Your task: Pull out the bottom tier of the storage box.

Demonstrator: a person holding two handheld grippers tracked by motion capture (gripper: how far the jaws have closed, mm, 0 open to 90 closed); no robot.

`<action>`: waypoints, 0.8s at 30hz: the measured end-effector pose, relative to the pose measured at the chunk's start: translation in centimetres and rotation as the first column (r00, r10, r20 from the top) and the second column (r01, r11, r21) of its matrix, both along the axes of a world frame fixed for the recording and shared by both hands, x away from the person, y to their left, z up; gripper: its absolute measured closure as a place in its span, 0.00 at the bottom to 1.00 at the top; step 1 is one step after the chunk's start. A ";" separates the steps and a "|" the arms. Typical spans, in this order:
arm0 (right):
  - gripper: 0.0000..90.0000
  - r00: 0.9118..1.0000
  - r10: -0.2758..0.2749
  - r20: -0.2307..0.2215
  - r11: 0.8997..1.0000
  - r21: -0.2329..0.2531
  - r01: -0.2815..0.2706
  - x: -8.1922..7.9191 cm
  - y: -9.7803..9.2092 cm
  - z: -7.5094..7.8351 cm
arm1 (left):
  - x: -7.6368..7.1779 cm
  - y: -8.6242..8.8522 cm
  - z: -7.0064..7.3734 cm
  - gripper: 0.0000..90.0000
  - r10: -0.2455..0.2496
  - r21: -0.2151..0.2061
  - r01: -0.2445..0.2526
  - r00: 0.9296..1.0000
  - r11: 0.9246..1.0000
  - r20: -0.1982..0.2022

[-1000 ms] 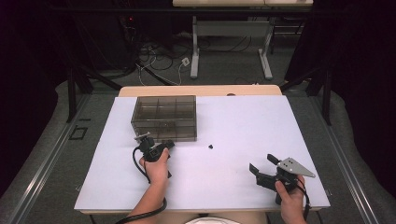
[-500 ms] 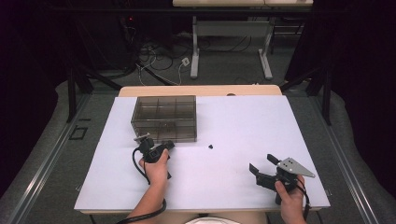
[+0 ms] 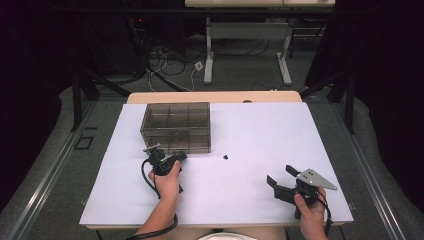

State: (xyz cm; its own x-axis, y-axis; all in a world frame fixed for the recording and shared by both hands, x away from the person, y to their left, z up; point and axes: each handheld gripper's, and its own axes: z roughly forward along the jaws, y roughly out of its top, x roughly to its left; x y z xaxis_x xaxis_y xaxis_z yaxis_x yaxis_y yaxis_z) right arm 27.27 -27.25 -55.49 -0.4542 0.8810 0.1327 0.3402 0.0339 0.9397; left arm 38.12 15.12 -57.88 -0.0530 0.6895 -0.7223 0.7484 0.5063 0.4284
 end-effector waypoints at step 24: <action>0.17 1.000 -0.001 -0.003 1.000 -0.002 0.001 0.0 0.0 0.0 | -0.5 0.0 -0.1 0.91 -0.004 -0.004 0.004 1.000 1.000 0.006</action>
State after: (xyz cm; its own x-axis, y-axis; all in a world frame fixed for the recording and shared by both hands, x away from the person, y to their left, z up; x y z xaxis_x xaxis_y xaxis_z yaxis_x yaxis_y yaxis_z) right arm 27.23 -27.26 -55.45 -0.4532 0.8815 0.1324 0.3434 0.0356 0.9385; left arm 37.60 15.15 -57.96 -0.0460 0.6865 -0.7257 0.7477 0.5054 0.4307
